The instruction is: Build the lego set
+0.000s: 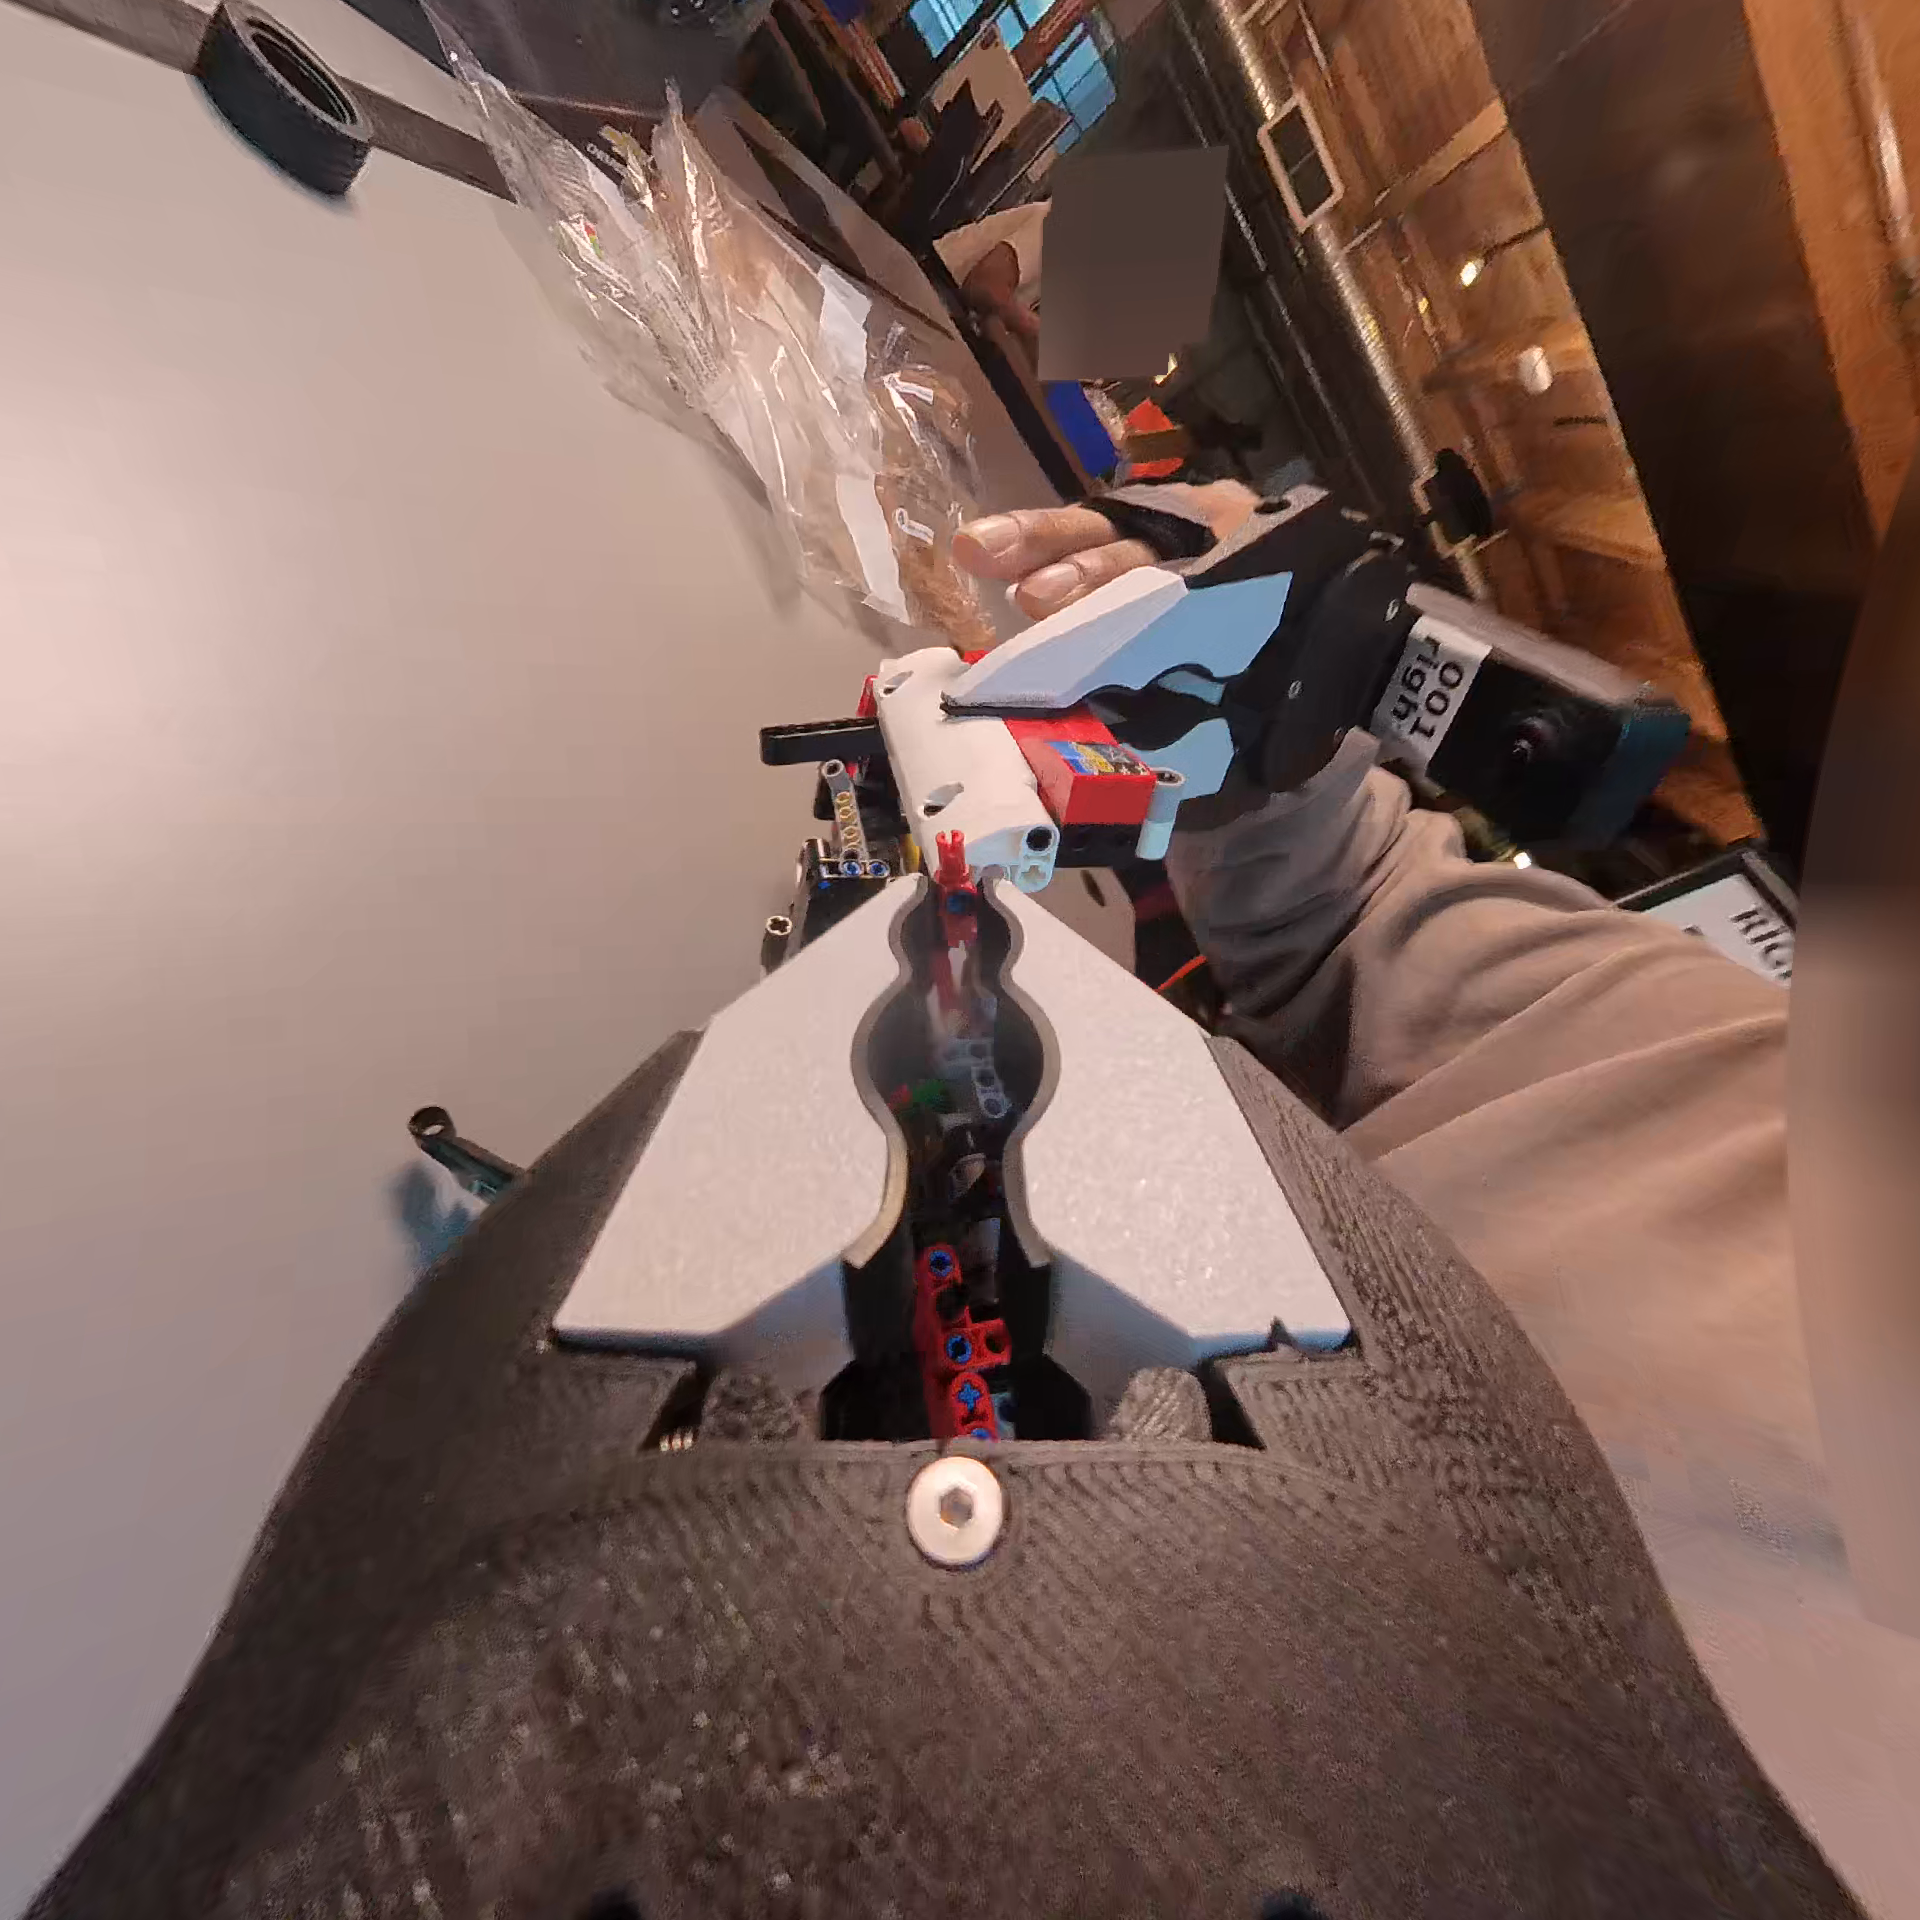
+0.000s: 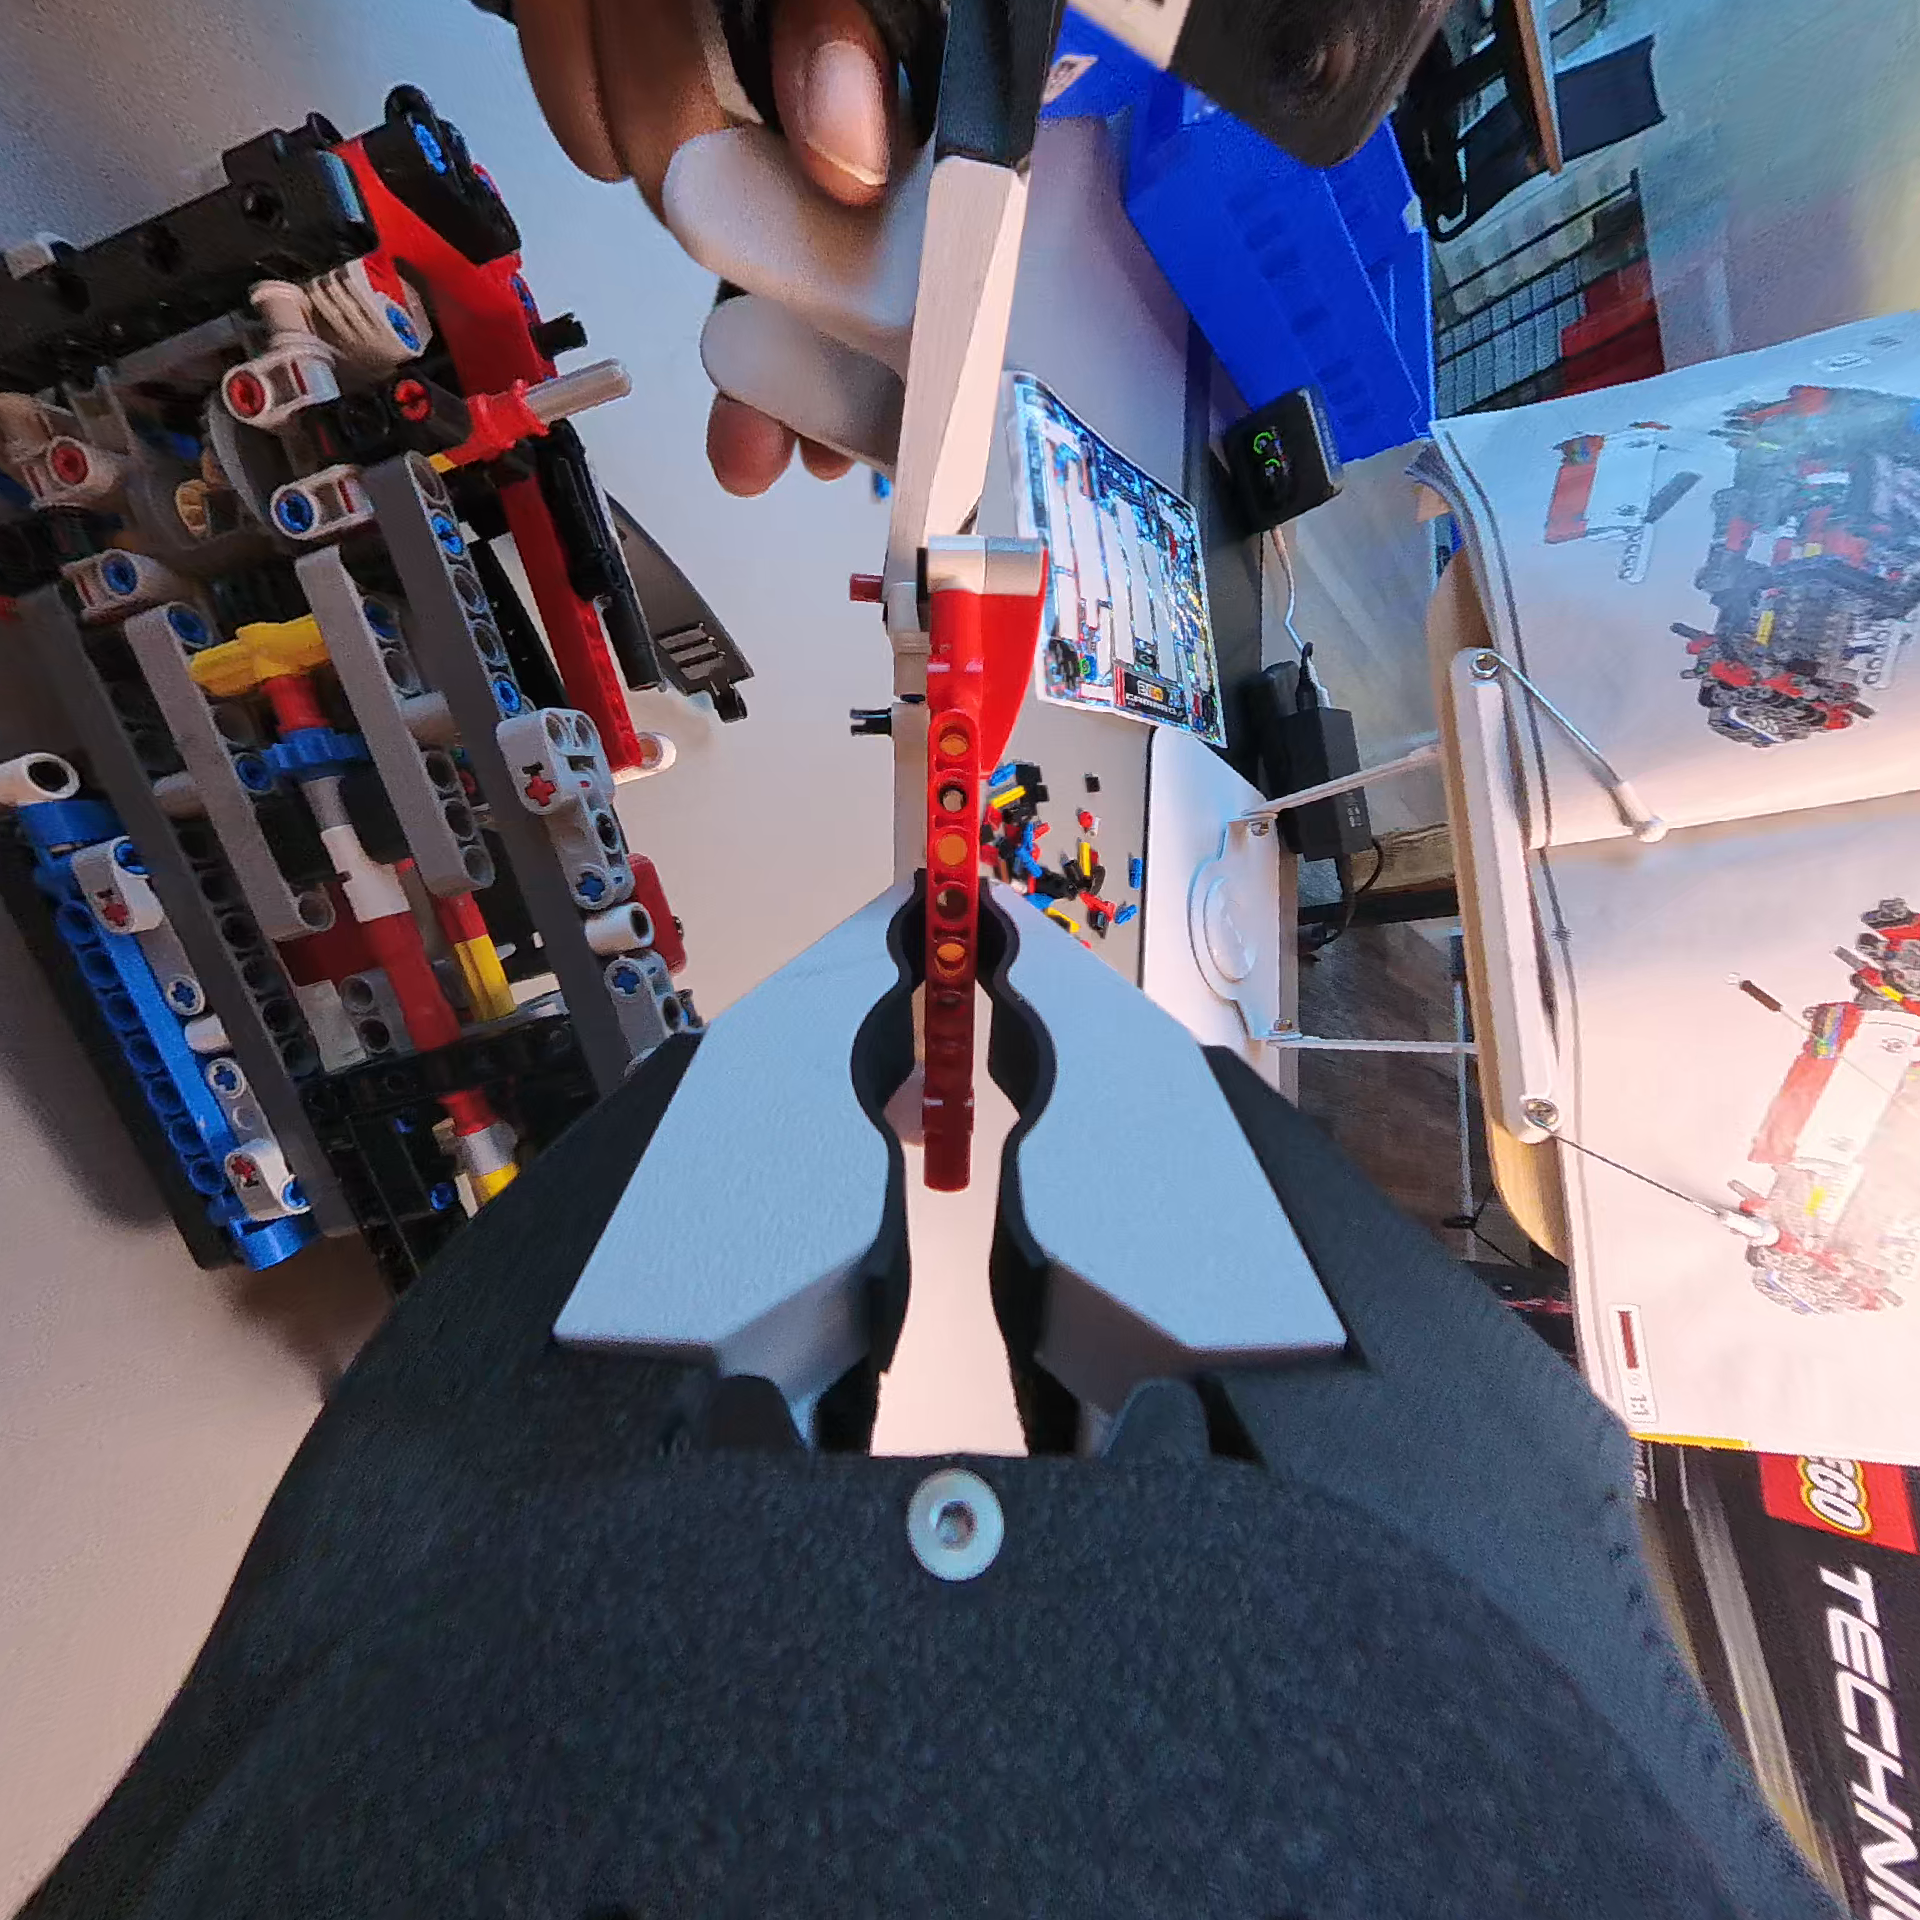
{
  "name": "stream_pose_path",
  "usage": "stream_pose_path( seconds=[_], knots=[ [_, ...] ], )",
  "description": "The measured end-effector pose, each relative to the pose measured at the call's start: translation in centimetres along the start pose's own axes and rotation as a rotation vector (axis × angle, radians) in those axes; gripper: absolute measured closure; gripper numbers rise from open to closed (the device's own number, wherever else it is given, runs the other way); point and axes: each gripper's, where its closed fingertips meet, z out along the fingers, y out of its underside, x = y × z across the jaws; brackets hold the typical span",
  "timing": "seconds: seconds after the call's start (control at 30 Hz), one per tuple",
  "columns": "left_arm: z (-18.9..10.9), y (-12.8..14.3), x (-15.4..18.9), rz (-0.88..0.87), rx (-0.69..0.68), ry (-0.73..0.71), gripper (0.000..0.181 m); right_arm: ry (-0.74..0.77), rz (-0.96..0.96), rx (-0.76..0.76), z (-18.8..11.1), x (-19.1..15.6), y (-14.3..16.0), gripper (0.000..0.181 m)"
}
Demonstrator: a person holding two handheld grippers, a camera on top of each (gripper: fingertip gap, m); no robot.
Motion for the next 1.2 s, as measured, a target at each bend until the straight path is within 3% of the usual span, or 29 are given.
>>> stream_pose_path(
  seconds=[0.17, 0.27, 0.43, 0.53, 0.87, 1.2],
  knots=[
    [0.2, 0.9, -0.5, 0.397, -0.092, -0.182, 0.176, -0.045, 0.014, -0.006, 0.1, -0.5, 0.2, 0.177],
    [0.1, 1.0, -0.6, 0.502, -0.129, -0.238, 0.177, -0.048, 0.01, -0.005, 0.2, -0.7, 0.1, 0.177],
    [0.0, 1.1, -0.6, 0.535, -0.135, -0.245, 0.177, -0.044, -0.009, -0.008, 0.2, -0.8, -0.1, 0.177],
    [-0.4, 1.0, 0.2, 0.506, -0.122, -0.194, 0.165, -0.039, -0.009, -0.009, 0.1, -0.6, 0.0, 0.177],
    [-1.2, 1.0, 0.2, 0.467, -0.129, -0.163, 0.178, -0.038, -0.014, 0.02, 0.1, -0.6, -0.7, 0.177],
    [-0.7, 1.7, 0.0, 0.271, -0.124, -0.111, 0.178, -0.043, -0.048, 0.024, 0.0, -1.2, -0.4, 0.177]
  ],
)
